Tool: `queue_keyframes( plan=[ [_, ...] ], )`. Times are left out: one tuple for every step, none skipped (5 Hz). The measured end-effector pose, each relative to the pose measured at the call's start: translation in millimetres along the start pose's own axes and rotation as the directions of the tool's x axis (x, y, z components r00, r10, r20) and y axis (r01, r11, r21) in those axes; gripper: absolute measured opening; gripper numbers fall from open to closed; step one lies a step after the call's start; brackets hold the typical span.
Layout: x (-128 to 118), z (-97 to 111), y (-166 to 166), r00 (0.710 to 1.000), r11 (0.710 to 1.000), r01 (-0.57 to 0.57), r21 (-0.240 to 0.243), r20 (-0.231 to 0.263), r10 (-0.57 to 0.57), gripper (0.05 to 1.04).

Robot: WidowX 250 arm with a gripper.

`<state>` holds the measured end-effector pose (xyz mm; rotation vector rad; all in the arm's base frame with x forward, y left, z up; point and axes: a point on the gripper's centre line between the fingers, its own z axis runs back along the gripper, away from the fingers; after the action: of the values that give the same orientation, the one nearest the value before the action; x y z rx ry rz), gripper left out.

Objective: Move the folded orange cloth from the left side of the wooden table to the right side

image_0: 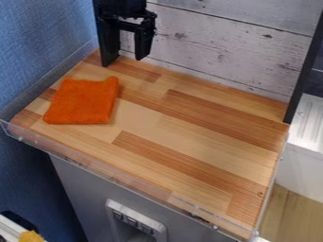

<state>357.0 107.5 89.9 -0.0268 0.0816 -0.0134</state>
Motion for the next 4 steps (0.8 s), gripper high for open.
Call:
queue_keyframes(
  plan=[
    [-4.2,-11.2,-1.0,0.998,0.998,0.062,-0.002,-0.011,-0.062,0.999],
    [-7.1,-22.3,-0.5,0.987,0.987,0.163,0.001,-0.004,-0.163,0.998],
    [-12.2,-28.0,11.5,0.968,0.968,0.250,0.014,0.018,-0.250,0.997],
    [-12.4,-28.4,20.4,0.937,0.938,0.343,0.044,0.063,-0.345,0.999]
  ],
)
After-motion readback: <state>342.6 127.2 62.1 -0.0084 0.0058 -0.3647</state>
